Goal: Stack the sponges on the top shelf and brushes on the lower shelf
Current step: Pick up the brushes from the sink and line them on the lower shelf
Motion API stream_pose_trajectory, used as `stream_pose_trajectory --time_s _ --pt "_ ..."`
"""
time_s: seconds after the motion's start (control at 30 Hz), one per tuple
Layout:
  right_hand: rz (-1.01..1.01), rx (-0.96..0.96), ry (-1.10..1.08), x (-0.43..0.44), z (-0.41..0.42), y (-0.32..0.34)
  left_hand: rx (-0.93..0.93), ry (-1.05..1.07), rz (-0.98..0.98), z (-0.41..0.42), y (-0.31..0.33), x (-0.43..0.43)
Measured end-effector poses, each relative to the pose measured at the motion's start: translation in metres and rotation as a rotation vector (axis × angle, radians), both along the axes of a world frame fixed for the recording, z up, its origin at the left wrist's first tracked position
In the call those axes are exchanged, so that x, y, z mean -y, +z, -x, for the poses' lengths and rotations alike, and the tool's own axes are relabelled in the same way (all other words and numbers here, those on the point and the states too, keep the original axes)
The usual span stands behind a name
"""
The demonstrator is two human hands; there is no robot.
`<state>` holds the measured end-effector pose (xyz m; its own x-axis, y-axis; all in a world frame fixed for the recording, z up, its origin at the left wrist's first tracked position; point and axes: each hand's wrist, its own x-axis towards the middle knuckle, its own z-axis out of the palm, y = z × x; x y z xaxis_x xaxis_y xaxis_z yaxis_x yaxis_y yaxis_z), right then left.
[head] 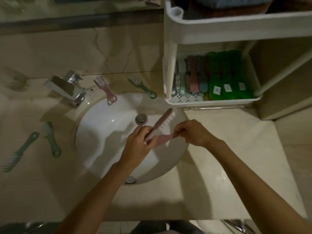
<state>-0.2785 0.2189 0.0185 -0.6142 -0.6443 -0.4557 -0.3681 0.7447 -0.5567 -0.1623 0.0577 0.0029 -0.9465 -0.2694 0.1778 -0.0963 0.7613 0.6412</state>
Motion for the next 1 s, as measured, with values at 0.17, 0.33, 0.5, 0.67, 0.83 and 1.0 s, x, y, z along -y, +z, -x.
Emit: stream_pose_trajectory --time_s 0.17,0.33,0.5,0.67,0.83,1.0 --pt "0.062 -0.139 -0.005 -0.029 0.008 0.033 0.183 -0.155 0.019 0.029 0.013 -0.027" --pt "0.137 -0.264 -0.071 -0.056 0.025 0.05 0.271 -0.099 -0.258 0.051 0.025 -0.057" --pt "0.573 -0.527 -0.618 -0.065 0.02 0.048 0.276 0.061 -0.65 0.062 0.035 -0.086" --pt "0.745 0.05 -0.836 -0.056 0.015 0.046 0.229 0.096 -0.868 0.082 0.048 -0.102" --pt "0.695 0.251 -0.772 -0.044 0.036 0.048 0.221 0.172 -0.894 0.094 0.05 -0.098" --pt "0.636 0.244 -0.951 -0.031 0.082 0.044 0.148 0.207 -0.627 0.094 0.041 -0.078"
